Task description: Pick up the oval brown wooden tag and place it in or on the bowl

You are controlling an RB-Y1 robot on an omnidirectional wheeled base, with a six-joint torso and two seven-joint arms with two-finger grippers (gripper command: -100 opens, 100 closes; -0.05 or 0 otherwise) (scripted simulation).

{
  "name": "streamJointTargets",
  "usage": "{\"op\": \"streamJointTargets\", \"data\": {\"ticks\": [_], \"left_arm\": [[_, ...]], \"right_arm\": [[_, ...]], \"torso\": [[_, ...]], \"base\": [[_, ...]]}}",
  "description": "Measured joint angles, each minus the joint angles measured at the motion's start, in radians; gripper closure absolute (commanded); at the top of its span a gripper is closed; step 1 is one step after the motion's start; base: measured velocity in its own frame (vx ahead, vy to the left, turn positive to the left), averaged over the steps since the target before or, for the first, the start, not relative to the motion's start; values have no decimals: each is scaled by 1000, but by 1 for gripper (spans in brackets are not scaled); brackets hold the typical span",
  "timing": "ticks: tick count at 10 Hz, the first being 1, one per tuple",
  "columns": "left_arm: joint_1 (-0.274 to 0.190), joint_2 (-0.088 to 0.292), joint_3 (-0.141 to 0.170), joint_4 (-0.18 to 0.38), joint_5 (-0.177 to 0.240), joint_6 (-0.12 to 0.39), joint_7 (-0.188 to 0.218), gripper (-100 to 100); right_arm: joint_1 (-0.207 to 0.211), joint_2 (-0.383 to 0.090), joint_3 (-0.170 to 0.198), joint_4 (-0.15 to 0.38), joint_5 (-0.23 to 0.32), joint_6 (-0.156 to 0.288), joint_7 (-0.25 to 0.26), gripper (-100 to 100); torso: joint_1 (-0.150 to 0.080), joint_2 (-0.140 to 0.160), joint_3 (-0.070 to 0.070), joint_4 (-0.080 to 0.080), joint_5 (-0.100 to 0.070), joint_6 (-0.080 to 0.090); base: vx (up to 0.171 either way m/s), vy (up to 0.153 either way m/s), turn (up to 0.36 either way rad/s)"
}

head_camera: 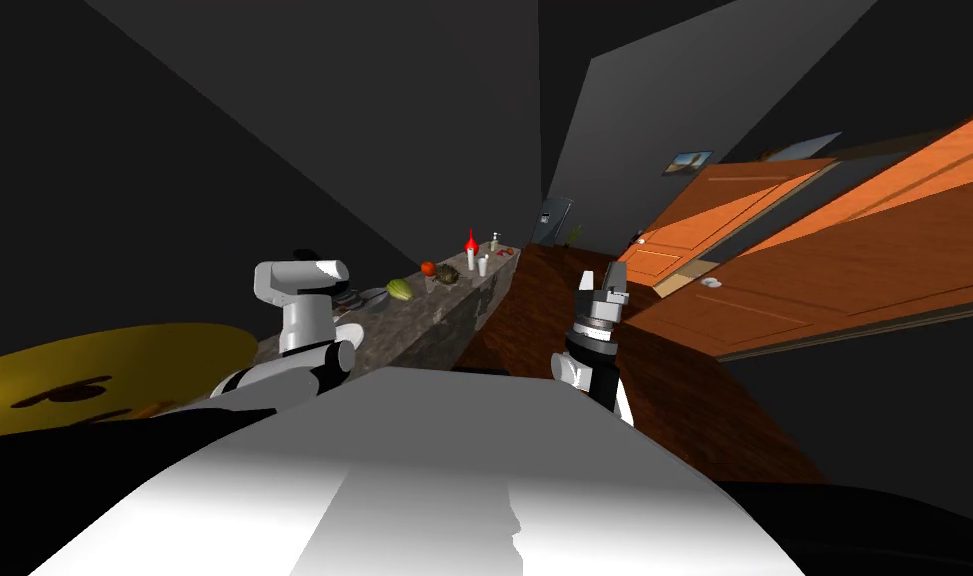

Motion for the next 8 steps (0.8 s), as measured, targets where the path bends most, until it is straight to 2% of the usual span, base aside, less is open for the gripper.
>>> {"op": "streamJointTargets", "data": {"ticks": [5, 8], "left_arm": [[-45, 101, 7, 153, 5, 33, 45, 100], [-62, 159, 11, 229, 5, 60, 71, 100]], "right_arm": [[0, 0, 0, 0, 0, 0, 0, 0], [0, 0, 0, 0, 0, 0, 0, 0]], "torso": [[-1, -2, -2, -2, 1, -2], [-2, -2, -2, -2, 0, -2]], "base": [[-58, 88, -283], [-55, 67, -175]]}}
